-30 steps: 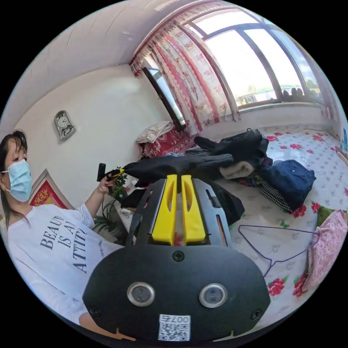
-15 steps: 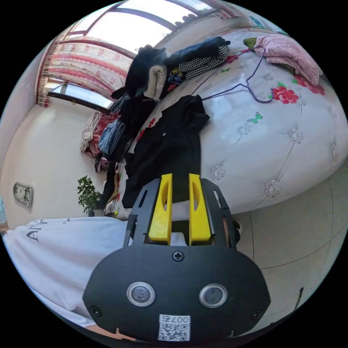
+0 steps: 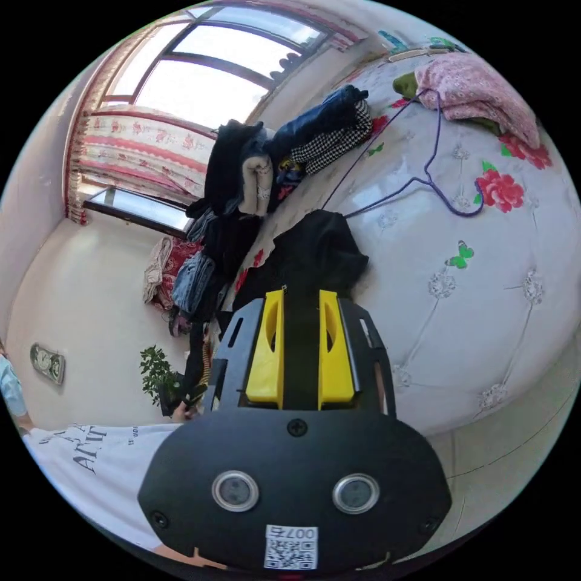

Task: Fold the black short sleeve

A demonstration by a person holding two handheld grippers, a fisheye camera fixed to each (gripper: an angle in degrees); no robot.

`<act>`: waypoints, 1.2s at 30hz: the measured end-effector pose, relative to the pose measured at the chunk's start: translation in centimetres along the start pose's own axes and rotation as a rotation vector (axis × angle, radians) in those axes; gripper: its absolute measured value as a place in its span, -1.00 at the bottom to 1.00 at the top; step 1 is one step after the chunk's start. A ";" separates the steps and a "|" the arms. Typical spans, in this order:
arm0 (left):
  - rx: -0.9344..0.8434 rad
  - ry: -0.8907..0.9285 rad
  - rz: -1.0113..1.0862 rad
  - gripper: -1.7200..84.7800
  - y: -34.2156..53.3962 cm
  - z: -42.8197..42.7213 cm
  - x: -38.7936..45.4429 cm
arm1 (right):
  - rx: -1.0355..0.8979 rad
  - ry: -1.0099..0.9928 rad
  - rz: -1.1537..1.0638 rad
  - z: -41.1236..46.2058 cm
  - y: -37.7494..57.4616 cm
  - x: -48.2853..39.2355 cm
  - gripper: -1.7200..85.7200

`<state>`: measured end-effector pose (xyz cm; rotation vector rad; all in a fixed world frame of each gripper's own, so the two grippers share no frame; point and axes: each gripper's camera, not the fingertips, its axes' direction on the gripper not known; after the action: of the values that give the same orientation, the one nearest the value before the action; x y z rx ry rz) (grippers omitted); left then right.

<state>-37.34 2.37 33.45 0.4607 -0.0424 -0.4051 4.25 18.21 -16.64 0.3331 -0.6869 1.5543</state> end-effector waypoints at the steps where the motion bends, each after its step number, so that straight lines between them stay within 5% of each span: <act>1: 0.010 -0.021 -0.005 -0.82 -0.6 0.1 -0.5 | -0.015 0.017 -0.023 0.5 -0.1 -0.6 -0.88; 9: -0.030 0.004 0.014 -0.75 -5.2 3.2 -2.9 | -0.205 0.355 -0.233 9.3 -1.8 -6.2 -0.88; 14: -0.107 -0.078 0.065 -0.91 -6.9 5.7 -2.4 | -0.309 0.504 -0.239 13.1 -2.0 -6.4 -0.94; 21: -0.038 -0.017 0.077 -0.98 -7.1 3.3 -2.7 | -0.081 0.451 -0.268 4.9 -1.3 -8.2 -0.96; 27: -0.063 -0.001 0.005 -0.98 -8.1 4.5 -4.6 | -0.224 0.369 -0.363 10.7 -2.2 -8.6 -0.93; 31: -0.065 -0.015 0.016 -0.98 -8.2 4.0 -5.1 | -0.385 0.495 -0.365 15.6 -1.7 -7.9 -0.94; 36: -0.054 0.001 0.015 -0.98 -8.5 3.3 -6.1 | -0.261 0.528 -0.388 12.7 -1.0 -9.7 -0.96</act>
<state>-46.49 -3.62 33.02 0.4074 -0.0337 -0.3907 3.97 2.83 -12.29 -0.1368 -0.3720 1.0962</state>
